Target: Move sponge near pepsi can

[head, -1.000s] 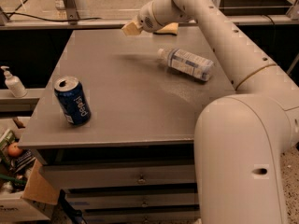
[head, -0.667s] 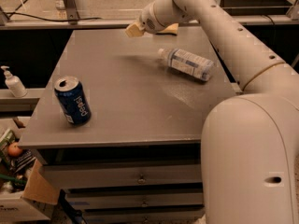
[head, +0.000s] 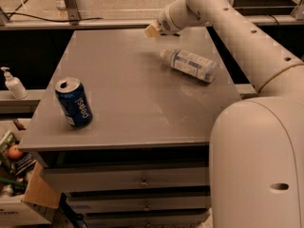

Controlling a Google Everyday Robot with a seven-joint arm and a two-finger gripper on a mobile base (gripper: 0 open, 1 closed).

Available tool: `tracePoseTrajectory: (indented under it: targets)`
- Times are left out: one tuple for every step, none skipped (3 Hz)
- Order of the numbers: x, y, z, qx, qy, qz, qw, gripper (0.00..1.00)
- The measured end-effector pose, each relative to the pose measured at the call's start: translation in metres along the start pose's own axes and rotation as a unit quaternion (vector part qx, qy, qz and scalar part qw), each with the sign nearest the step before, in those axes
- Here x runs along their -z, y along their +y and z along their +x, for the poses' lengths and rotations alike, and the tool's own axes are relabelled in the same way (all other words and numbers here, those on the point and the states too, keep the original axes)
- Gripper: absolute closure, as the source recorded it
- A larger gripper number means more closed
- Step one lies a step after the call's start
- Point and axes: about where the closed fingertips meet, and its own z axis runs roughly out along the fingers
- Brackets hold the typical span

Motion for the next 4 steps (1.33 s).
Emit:
tracePoseTrajectory:
  targets:
    - [0.007, -0.031, 0.015, -0.033, 0.004, 0.037, 0.9988, 0.13]
    - [0.012, -0.056, 0.023, -0.057, 0.007, 0.067, 0.9961, 0.00]
    - [0.016, -0.078, 0.030, -0.079, 0.009, 0.092, 0.9926, 0.00]
    - [0.016, -0.078, 0.030, -0.079, 0.009, 0.092, 0.9926, 0.00]
